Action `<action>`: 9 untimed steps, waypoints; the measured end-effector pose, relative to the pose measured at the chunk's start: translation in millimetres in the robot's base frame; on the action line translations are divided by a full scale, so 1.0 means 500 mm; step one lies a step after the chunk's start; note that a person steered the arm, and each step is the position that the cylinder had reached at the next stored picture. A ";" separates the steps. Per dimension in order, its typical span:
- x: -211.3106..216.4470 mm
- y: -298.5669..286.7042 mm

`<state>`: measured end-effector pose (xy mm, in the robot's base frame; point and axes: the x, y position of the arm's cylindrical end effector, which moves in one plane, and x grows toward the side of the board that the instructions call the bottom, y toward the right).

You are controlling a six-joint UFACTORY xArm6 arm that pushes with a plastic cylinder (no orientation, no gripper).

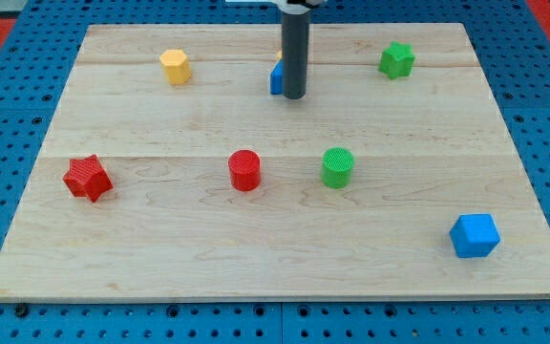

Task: Move the blue triangle towards the top center of the board

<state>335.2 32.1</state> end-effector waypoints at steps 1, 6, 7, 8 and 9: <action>-0.029 0.018; -0.092 -0.234; -0.117 -0.275; -0.160 -0.245; -0.165 -0.148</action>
